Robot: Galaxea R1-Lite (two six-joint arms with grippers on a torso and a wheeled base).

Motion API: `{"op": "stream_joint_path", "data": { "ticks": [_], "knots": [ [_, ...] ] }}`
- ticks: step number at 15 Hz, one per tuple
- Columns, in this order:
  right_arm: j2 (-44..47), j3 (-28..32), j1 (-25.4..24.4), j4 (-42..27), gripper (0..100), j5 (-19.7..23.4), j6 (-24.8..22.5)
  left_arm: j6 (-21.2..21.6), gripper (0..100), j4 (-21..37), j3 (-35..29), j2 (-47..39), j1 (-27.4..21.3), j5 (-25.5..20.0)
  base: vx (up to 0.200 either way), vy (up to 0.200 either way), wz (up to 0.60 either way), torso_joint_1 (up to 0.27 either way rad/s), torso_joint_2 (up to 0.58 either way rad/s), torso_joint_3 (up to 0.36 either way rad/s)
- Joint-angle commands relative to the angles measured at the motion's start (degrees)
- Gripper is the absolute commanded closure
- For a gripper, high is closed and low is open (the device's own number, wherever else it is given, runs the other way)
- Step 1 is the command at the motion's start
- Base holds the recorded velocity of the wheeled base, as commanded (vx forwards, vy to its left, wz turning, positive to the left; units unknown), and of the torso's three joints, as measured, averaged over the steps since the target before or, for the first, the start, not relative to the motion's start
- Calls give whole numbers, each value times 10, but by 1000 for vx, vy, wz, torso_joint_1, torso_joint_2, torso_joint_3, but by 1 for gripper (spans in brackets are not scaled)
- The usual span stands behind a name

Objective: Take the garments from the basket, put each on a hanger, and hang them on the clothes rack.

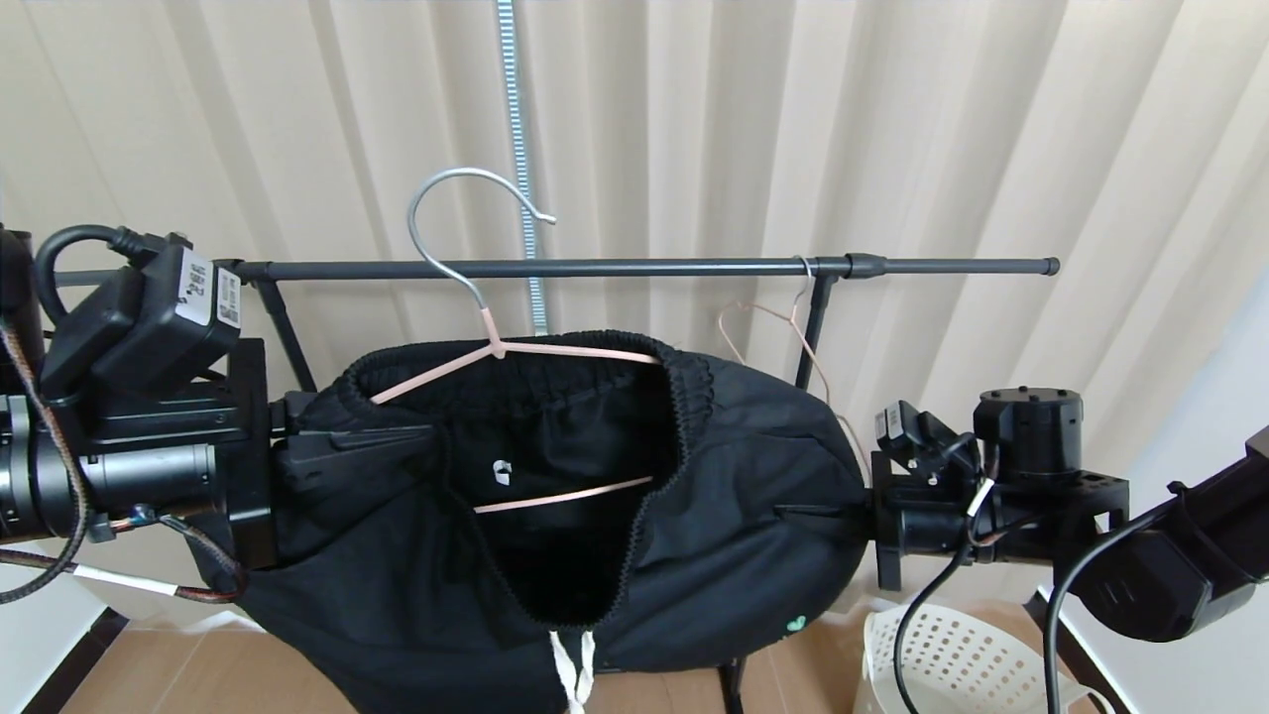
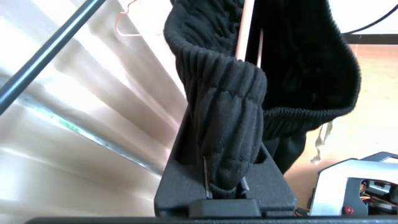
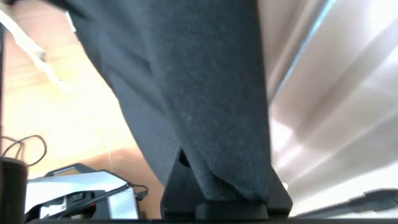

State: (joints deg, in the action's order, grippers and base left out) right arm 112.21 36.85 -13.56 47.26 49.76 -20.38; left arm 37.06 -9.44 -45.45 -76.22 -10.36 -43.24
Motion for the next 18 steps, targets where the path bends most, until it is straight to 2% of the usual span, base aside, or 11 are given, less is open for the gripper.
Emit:
{"op": "stream_joint_path", "data": {
  "ticks": [1, 9, 16, 17, 18],
  "knots": [
    [13, 11, 20, -2, 100, 0, 0, -1, 100, 0, 8, 12, 14, -1, 0, 0, 0, 0, 0, 0],
    [42, 29, 32, -3, 100, 0, 1, -51, 100, -2, 11, 34, 35, -2, 0, 0, 0, 0, 0, 0],
    [1, -1, 21, 3, 100, 0, -7, -64, 100, -2, 11, 19, 35, 0, 0, 0, 0, 0, 0, 0],
    [-8, -6, 20, 2, 0, 0, -22, -73, 100, -2, 11, 12, 37, 1, 0, 0, 0, 0, 0, 0],
    [-16, -5, 18, -2, 0, 1, -20, -80, 100, -2, 11, 8, 42, 2, 0, 0, 0, 0, 0, 0]
  ]
}}
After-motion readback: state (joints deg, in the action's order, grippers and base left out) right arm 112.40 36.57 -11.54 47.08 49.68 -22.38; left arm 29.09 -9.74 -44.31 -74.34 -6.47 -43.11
